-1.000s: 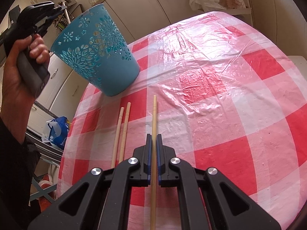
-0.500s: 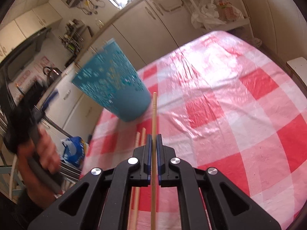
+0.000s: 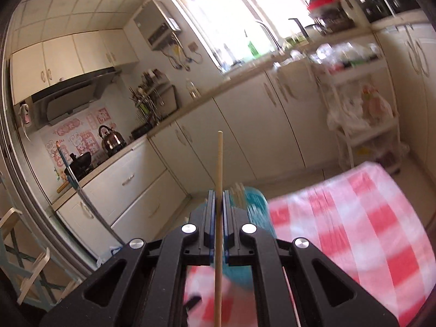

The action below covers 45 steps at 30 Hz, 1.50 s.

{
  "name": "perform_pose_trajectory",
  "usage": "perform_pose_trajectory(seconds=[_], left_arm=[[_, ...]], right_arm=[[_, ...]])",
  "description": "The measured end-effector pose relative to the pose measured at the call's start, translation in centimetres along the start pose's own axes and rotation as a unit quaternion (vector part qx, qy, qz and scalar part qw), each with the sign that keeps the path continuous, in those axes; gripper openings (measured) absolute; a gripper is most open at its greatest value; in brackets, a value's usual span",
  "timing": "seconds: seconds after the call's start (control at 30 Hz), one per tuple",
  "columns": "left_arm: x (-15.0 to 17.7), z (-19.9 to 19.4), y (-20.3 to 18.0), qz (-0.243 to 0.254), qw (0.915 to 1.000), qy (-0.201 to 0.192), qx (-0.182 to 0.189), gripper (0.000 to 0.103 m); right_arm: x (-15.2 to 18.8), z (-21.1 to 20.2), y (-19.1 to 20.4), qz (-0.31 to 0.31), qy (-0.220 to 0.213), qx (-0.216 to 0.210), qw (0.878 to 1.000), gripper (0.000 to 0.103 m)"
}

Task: Organize utensils
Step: 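Open the left tool to drop its stick while the right tool carries its stick into the bin, then bring both open tools back down to the last two sticks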

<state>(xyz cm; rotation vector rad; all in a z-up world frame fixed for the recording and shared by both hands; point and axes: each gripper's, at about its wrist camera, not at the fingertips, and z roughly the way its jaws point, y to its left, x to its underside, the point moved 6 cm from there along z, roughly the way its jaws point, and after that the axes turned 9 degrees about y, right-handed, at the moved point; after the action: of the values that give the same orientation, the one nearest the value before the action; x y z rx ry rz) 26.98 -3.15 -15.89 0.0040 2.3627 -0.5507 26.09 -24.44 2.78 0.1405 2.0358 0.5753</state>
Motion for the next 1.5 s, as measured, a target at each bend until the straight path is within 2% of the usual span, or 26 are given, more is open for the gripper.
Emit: perform_pose_trajectory(seconds=[0.1, 0.2, 0.3, 0.4, 0.47, 0.53, 0.6, 0.7, 0.93, 1.03, 1.17, 1.5], left_arm=[[0.1, 0.0, 0.2, -0.001, 1.0, -0.002, 0.007, 0.067], [-0.3, 0.1, 0.0, -0.007, 0.9999, 0.0, 0.014, 0.068], [-0.5, 0.0, 0.2, -0.013, 0.9996, -0.002, 0.024, 0.068], [-0.5, 0.0, 0.3, -0.017, 0.9994, -0.003, 0.03, 0.068], [-0.5, 0.0, 0.4, -0.019, 0.9992, -0.003, 0.034, 0.068], [-0.5, 0.0, 0.5, -0.02, 0.9992, -0.002, 0.034, 0.07], [-0.5, 0.0, 0.6, -0.023, 0.9992, -0.004, 0.033, 0.071], [-0.5, 0.1, 0.7, -0.026, 0.9992, -0.002, 0.031, 0.072], [-0.5, 0.4, 0.5, -0.024, 0.9995, 0.004, 0.019, 0.074], [-0.5, 0.6, 0.4, -0.023, 0.9996, 0.008, 0.013, 0.075], [-0.4, 0.7, 0.5, -0.026, 0.9996, 0.01, 0.008, 0.077], [-0.4, 0.8, 0.5, -0.027, 0.9995, 0.012, 0.006, 0.078]], right_arm=[[-2.8, 2.4, 1.2, -0.017, -0.031, 0.019, 0.999, 0.006], [-4.0, 5.6, 1.3, -0.031, -0.041, 0.059, 0.997, 0.006], [-3.1, 9.1, 0.5, -0.049, -0.013, 0.108, 0.993, 0.006], [-0.8, 10.8, -0.5, -0.054, 0.036, 0.125, 0.99, 0.006], [0.5, 10.3, -0.6, -0.062, 0.046, 0.125, 0.989, 0.015], [1.8, 9.0, -0.5, -0.069, 0.051, 0.12, 0.989, 0.034], [3.2, 7.1, -0.1, -0.079, 0.052, 0.115, 0.989, 0.034], [7.0, 2.8, -0.6, -0.089, 0.066, 0.12, 0.987, 0.034], [18.6, -0.8, -3.9, -0.103, 0.195, 0.164, 0.961, 0.032], [21.6, -0.3, -5.1, -0.096, 0.236, 0.174, 0.951, 0.028], [22.9, 1.0, -5.5, -0.108, 0.259, 0.19, 0.941, 0.026], [23.5, 2.3, -5.5, -0.121, 0.278, 0.201, 0.931, 0.025]])
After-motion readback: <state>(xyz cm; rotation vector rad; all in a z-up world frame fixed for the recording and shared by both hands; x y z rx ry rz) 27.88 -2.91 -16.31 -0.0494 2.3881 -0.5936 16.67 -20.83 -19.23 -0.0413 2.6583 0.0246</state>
